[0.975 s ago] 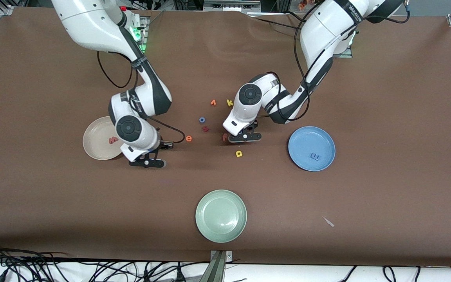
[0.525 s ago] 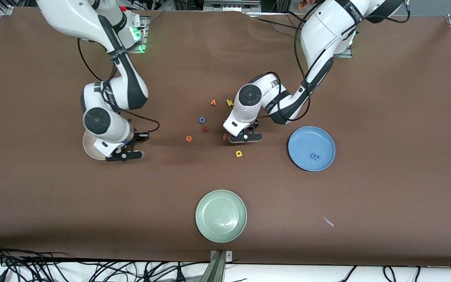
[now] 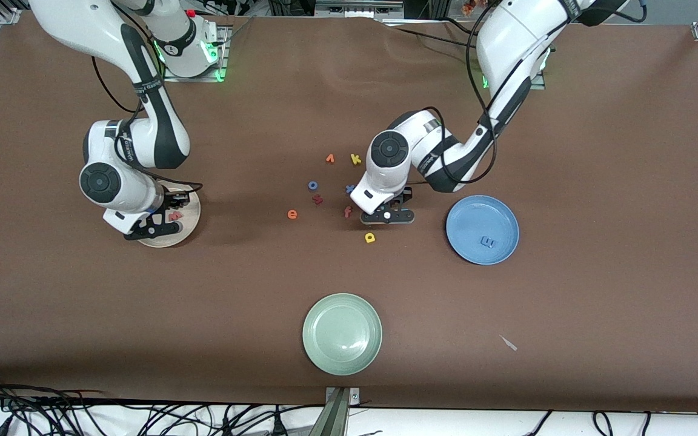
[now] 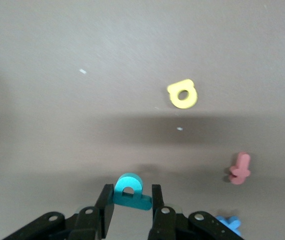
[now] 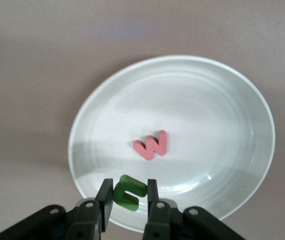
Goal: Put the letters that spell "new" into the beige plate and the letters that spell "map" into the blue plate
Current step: 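Place the p on the blue plate while the right gripper reaches orange e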
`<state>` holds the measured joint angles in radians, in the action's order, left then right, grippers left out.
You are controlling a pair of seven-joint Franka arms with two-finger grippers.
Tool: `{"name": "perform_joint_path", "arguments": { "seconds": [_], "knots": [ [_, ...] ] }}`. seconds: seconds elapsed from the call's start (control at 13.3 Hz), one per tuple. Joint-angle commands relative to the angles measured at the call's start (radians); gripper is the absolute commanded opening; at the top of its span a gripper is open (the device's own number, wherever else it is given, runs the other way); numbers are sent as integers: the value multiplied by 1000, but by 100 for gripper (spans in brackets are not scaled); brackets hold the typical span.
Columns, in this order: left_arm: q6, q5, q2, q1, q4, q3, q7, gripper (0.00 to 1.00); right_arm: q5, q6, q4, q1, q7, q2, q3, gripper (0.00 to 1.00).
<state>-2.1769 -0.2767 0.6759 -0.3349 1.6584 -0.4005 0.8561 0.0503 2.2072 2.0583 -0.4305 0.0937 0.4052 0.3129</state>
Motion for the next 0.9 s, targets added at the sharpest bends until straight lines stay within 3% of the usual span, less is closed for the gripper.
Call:
{"name": "perform_joint_path", "arguments": {
  "seconds": [0.0, 0.22, 0.53, 0.82],
  "knots": [
    [67, -24, -56, 54, 12, 0, -92, 14, 17, 2, 6, 0, -3, -22, -3, 100],
    [121, -24, -91, 163, 29, -3, -317, 14, 20, 2, -13, -4, -87, -25, -41, 100],
    [124, -24, -110, 279, 79, -4, -595, 14, 20, 20, -58, -10, -328, -13, -165, 100],
    [82, -27, -127, 352, 159, -4, -675, 17, 20, 87, -89, -13, -500, 33, -273, 100]
  ]
}}
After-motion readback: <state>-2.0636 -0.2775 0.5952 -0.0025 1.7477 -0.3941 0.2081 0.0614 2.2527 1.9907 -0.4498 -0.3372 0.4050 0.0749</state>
